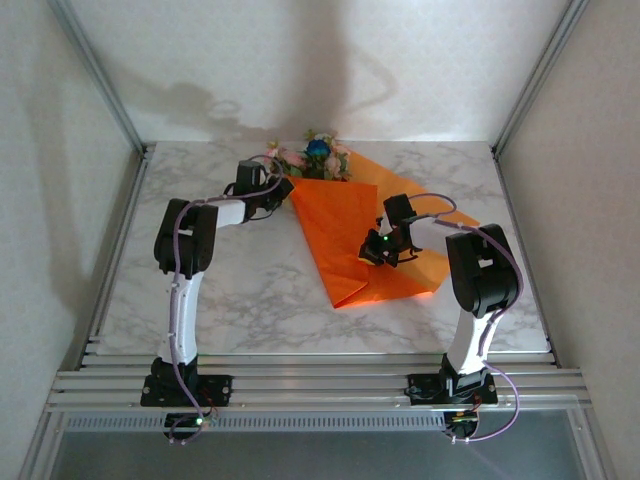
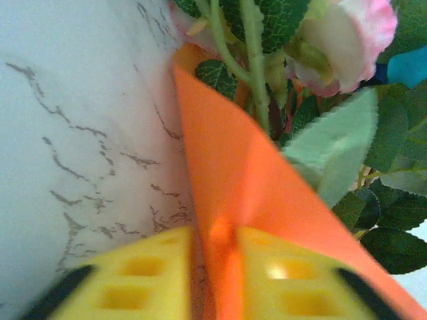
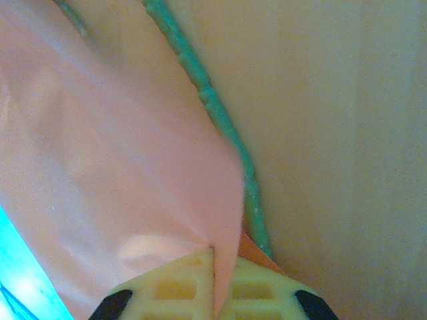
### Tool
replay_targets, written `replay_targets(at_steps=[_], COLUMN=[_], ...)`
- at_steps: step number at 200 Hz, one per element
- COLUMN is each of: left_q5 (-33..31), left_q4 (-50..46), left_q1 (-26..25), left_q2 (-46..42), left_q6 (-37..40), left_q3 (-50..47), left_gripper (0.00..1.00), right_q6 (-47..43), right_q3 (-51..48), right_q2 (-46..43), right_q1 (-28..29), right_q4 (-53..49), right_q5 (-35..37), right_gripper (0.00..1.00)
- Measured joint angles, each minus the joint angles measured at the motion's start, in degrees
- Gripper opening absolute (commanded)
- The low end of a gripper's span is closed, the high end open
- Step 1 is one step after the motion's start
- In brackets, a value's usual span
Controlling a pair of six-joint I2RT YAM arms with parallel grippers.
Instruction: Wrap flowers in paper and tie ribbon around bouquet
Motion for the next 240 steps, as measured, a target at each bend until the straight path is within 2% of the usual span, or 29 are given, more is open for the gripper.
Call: replay_targets(at_steps=[14, 49, 67, 86, 104, 118, 163, 199, 214, 221, 234, 240], left_q5=[-0.5, -1.9, -2.5, -2.9, -3.0, -3.5, -5.5, -6.3, -6.3, -6.1, -6.1, -6.2], left_q4=[0.3, 0.2, -0.5, -0.3, -0.8, -0.8, -0.2, 3.0, 5.4, 6.6, 8.3, 9.0], left_q1=[-0.2, -2.1, -6.4, -14.0, -20.6, -23.3, -24.3, -25.1, -26.2, -26.8, -27.7, -28.0], left_q2=[-2.4, -13.9, -21.1, -27.4, -30.1, -30.9, -31.2, -31.2, -31.0, -30.8, -30.2, -30.1], left_q6=[0.3, 0.3, -1.3, -4.7, -7.2, -8.4, -10.7, -12.3, -13.1, -13.4, -14.3, -14.6], left_q3=[-2.0, -18.3, -27.8, -35.8, -38.3, -38.7, -41.5, -43.0, -44.0, -44.3, -44.9, -45.2], left_gripper=[0.61, 0.64, 0.63, 0.62, 0.62, 0.59, 0.52, 0.43, 0.35, 0.28, 0.00, 0.00], right_q6=[0.0, 0.0, 0.0, 0.0, 0.0, 0.0, 0.0, 0.0, 0.0, 0.0, 0.0, 0.0], right_q3=[0.0, 0.1, 0.1, 0.1, 0.1, 0.0, 0.0, 0.0, -0.1, -0.2, -0.3, -0.3], right_q2=[0.0, 0.1, 0.1, 0.1, 0.1, 0.1, 0.2, 0.3, 0.3, 0.3, 0.3, 0.3], right_q1=[0.0, 0.0, 0.0, 0.0, 0.0, 0.0, -0.1, -0.3, -0.3, -0.3, -0.3, -0.3], right_q4=[0.0, -0.1, 0.0, 0.0, 0.0, 0.1, 0.2, 0.3, 0.5, 0.6, 0.9, 1.0], right_q5=[0.0, 0.0, 0.0, 0.0, -0.1, -0.1, -0.5, -1.0, -1.1, -1.1, -1.3, -1.3], right_gripper=[0.00, 0.00, 0.00, 0.00, 0.00, 0.00, 0.00, 0.00, 0.00, 0.00, 0.00, 0.00])
